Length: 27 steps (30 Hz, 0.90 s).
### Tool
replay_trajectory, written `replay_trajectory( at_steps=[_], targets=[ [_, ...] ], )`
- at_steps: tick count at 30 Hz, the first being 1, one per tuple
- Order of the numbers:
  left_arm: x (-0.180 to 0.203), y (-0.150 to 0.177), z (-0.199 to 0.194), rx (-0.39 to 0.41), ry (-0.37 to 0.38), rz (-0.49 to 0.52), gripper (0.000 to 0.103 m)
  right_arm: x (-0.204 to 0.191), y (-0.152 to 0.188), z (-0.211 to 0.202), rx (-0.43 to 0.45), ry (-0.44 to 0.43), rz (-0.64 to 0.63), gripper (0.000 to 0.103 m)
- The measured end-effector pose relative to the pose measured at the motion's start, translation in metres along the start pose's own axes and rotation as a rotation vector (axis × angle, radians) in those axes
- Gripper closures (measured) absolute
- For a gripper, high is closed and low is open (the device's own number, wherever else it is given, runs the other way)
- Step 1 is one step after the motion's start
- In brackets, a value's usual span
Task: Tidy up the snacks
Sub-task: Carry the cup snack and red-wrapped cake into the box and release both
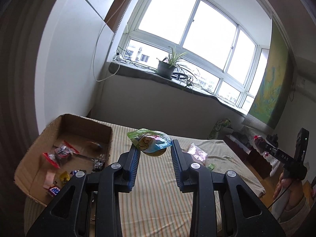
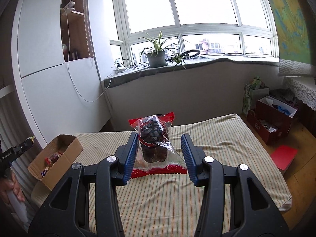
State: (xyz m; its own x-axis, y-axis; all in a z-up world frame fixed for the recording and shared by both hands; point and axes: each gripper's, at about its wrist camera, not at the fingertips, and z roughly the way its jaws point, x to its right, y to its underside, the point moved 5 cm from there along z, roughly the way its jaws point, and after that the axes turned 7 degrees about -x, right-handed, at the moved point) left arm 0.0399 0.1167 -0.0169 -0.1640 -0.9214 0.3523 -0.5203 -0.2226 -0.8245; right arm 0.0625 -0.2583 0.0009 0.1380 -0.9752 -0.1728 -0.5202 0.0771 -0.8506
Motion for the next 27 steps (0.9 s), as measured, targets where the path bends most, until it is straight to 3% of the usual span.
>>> replay_trajectory(
  at_steps=[8, 18, 23, 27],
  targets=[
    [-0.053, 0.019, -0.014, -0.010, -0.059, -0.091, 0.073, -0.055, 0.009, 0.026, -0.066, -0.048, -0.070, 0.056],
    [-0.135, 0.040, -0.049, -0.001, -0.209, -0.217, 0.073, -0.230, 0.056, 0.098, -0.235, -0.359, -0.267, 0.056],
    [-0.144, 0.037, -0.050, -0.001, -0.229, -0.225, 0.073, -0.316, 0.077, 0.110, -0.271, -0.501, -0.378, 0.056],
    [-0.142, 0.031, -0.045, -0.006, -0.227, -0.203, 0.073, -0.350, 0.074, 0.114, -0.260, -0.543, -0.425, 0.056]
  ],
)
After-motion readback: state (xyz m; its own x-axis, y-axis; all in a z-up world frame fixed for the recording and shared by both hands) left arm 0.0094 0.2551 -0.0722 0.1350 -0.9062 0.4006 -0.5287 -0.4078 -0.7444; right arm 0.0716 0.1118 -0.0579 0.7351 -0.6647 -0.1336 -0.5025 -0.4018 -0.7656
